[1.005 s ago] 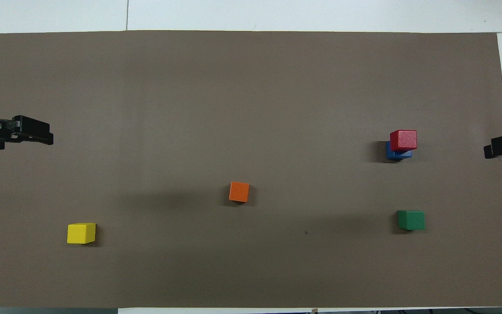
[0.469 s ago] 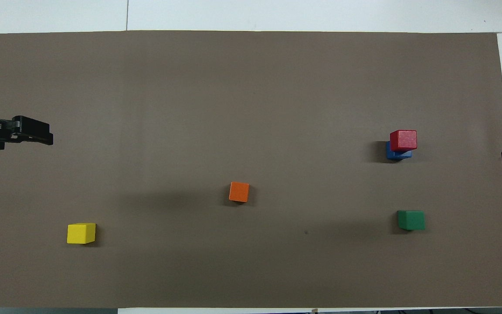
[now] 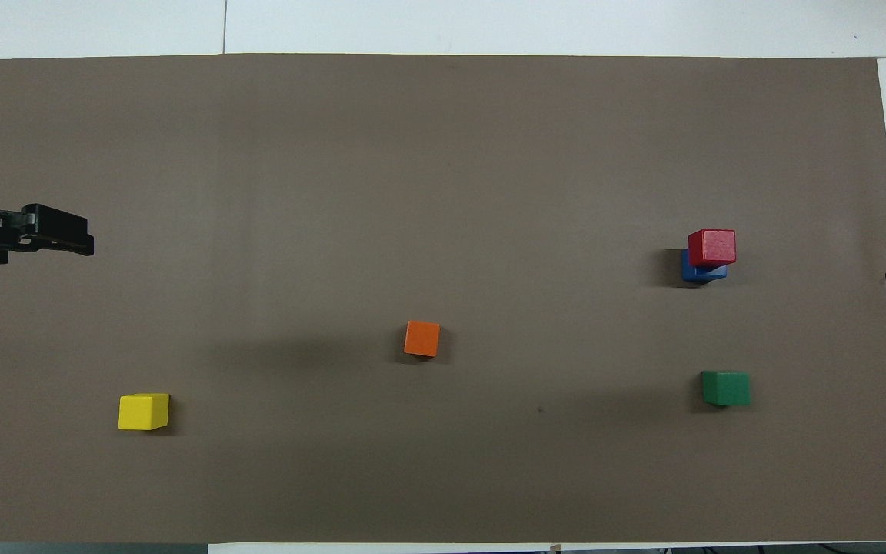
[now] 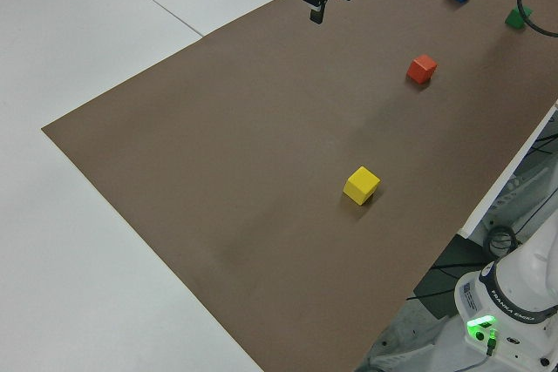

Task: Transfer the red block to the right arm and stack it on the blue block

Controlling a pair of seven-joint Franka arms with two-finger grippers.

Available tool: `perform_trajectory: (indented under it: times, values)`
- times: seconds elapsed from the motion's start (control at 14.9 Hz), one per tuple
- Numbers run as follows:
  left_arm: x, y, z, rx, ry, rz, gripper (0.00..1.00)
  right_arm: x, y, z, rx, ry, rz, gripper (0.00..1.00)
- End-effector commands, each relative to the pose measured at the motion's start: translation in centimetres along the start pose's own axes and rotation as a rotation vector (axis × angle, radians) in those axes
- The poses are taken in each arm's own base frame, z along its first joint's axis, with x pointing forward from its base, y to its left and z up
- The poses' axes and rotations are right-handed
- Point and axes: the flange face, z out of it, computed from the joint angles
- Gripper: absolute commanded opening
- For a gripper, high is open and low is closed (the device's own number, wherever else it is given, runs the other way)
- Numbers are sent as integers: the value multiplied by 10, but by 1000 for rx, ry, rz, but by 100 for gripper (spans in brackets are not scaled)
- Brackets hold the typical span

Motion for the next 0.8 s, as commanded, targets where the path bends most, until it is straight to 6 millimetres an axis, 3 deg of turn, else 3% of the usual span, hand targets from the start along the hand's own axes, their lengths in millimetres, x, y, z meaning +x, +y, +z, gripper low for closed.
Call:
perform_trajectory:
  times: [0.0, 0.74]
  values:
    - [-5, -2, -3, -14, -2, 2, 100, 0, -2, 4, -36, 2, -27, 100]
    - [-5, -2, -3, -14, -2, 2, 100, 3, 2, 1, -36, 30, -14, 100]
